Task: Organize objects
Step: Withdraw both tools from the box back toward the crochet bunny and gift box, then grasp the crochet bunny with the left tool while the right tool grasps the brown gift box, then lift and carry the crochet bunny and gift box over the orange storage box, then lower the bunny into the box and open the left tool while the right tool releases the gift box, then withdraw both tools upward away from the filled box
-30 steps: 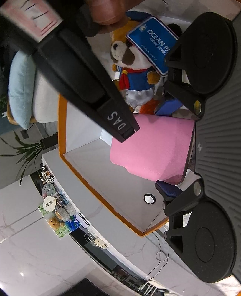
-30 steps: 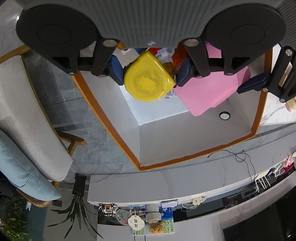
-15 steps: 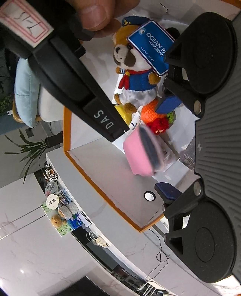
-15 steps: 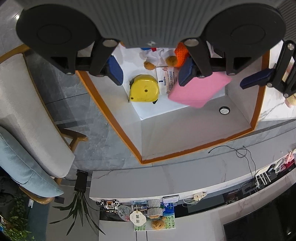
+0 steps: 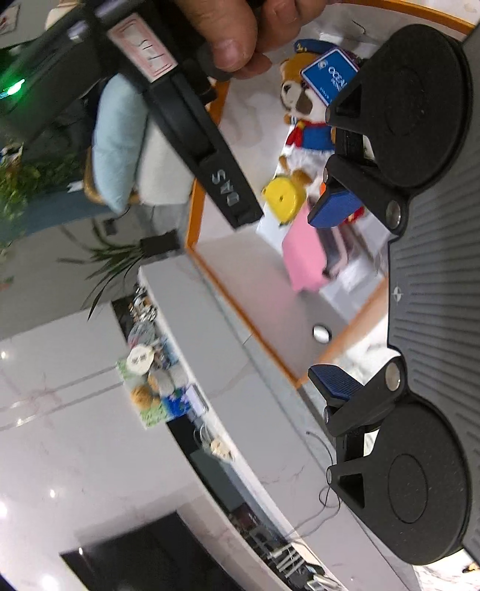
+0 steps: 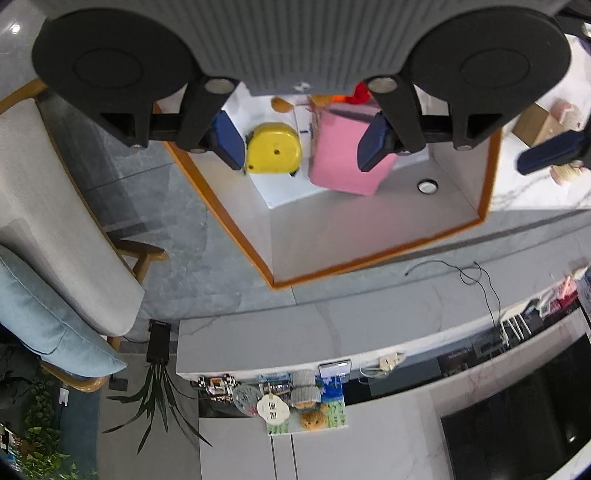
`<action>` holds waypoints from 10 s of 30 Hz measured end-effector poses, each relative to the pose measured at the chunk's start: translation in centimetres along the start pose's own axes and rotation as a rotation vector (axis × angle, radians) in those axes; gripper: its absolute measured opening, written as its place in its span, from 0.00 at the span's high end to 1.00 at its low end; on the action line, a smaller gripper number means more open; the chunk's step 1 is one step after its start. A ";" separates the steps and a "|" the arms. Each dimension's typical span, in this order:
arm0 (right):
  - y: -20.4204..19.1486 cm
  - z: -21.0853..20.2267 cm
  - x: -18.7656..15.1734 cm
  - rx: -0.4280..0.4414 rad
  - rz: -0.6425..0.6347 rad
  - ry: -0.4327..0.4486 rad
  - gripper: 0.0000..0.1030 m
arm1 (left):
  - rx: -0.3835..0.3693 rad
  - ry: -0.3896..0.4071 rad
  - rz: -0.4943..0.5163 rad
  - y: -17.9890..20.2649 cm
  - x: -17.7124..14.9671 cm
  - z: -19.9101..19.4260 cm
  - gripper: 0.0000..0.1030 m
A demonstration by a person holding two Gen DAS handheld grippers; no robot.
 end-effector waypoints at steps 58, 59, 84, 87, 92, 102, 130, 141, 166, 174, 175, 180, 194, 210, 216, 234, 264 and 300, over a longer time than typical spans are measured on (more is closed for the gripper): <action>-25.7 5.6 -6.0 0.313 -0.415 0.063 0.15 | 0.142 -0.184 -0.341 -20.9 -16.1 -0.3 0.05; -25.9 5.9 -6.1 0.315 -0.421 0.058 0.15 | 0.133 -0.185 -0.343 -20.9 -16.2 -0.2 0.06; -28.9 9.6 -8.3 0.377 -0.416 0.040 0.17 | 0.141 -0.201 -0.168 -18.9 -17.0 2.0 0.07; -29.1 9.5 -8.4 0.385 -0.426 0.034 0.20 | 0.145 -0.204 -0.155 -18.7 -17.0 2.1 0.07; -29.0 9.4 -7.8 0.379 -0.444 -0.022 0.21 | 0.108 -0.232 -0.141 -18.8 -16.8 2.2 0.26; -27.3 8.3 -7.6 0.320 -0.432 -0.157 0.21 | 0.049 -0.297 -0.114 -18.2 -17.3 0.9 0.38; -26.3 9.2 -9.4 0.251 -0.448 -0.269 0.13 | 0.127 -0.307 -0.046 -15.8 -17.9 0.6 0.05; -26.5 9.4 -9.5 0.263 -0.458 -0.273 0.18 | 0.070 -0.305 -0.274 -18.4 -18.6 0.9 0.05; -26.0 6.6 -8.3 0.308 -0.435 -0.230 0.19 | 0.042 -0.288 -0.329 -19.2 -16.2 -2.7 0.31; -24.9 4.1 -6.7 0.313 -0.417 -0.175 0.19 | 0.081 -0.239 -0.299 -18.4 -13.7 -4.1 0.32; -24.8 4.0 -6.6 0.314 -0.413 -0.170 0.19 | 0.086 -0.233 -0.296 -18.4 -13.4 -4.3 0.32; -23.8 2.3 -5.6 0.321 -0.398 -0.135 0.19 | 0.091 -0.202 -0.290 -17.8 -11.8 -4.8 0.31; -19.4 -3.6 -3.1 0.321 -0.367 -0.005 0.19 | 0.062 -0.105 -0.255 -14.3 -6.8 -5.5 0.32; -10.2 -5.9 -1.1 0.245 -0.248 0.042 0.19 | -0.027 -0.006 -0.213 -8.1 -2.0 -3.4 0.31; -6.0 -6.2 -0.6 0.205 -0.189 0.049 0.19 | -0.066 0.046 -0.225 -5.7 -0.6 -2.7 0.31; 1.3 -3.5 0.5 0.068 -0.066 0.011 0.19 | -0.201 0.008 -0.222 -0.5 0.1 1.4 0.31; 1.2 2.3 -0.4 -0.032 -0.101 -0.103 0.18 | -0.191 -0.069 -0.069 3.6 -1.6 2.2 0.13; -3.4 -8.2 -2.0 0.063 -0.195 0.063 0.05 | -0.227 -0.056 -0.383 -1.1 -0.2 -5.2 0.00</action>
Point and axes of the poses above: each gripper's, at about its wrist camera, not at the fingertips, and z roughly the way its jaws point, y to its right, x to its top, the point moved 3 cm from there along z, roughly the way its jaws point, and after that the axes turned 2 degrees about -y, right-handed, at the moved point
